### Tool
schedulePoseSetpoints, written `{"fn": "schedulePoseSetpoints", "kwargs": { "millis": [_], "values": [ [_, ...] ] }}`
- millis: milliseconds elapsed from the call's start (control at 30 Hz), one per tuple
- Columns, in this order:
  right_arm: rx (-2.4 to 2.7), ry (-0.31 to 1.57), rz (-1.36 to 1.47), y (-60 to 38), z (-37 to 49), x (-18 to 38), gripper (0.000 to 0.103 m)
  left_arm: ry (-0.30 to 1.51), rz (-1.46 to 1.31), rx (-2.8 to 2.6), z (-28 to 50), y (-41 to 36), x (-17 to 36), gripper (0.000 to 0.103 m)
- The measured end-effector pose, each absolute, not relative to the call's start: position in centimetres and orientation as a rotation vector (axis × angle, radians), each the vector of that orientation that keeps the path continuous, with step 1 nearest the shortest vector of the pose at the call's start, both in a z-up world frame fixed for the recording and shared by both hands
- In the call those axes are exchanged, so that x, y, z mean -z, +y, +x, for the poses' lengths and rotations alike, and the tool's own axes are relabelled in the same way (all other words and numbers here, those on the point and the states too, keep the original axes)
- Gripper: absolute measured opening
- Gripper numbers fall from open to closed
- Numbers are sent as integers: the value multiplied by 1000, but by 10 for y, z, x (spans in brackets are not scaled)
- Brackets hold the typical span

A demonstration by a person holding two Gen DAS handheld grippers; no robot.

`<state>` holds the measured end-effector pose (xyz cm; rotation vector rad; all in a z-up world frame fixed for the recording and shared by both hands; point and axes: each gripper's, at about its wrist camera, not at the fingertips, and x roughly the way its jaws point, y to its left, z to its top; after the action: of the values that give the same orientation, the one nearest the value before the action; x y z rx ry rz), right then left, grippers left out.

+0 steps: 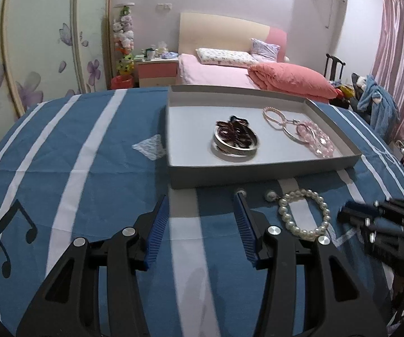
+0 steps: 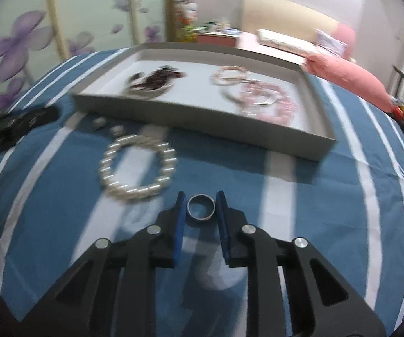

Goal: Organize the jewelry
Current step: 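Move left tool to a white pearl stud earring while right tool reaches the silver ring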

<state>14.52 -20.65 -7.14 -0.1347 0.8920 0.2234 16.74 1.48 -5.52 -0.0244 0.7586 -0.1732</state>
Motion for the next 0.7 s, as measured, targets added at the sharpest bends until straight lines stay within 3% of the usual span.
{"fn": "schedulePoseSetpoints", "kwargs": {
  "millis": [400,600,700],
  "values": [
    [-113,886,-46,-237,167,74,22,874,21,197,194,-20,77,48],
    [-123,887,-35,-239,168,74,22,876,24,178,203,-29,77,39],
    [-124,887,-35,-239,168,74,22,881,32,170,206,-34,79,28]
  ]
}}
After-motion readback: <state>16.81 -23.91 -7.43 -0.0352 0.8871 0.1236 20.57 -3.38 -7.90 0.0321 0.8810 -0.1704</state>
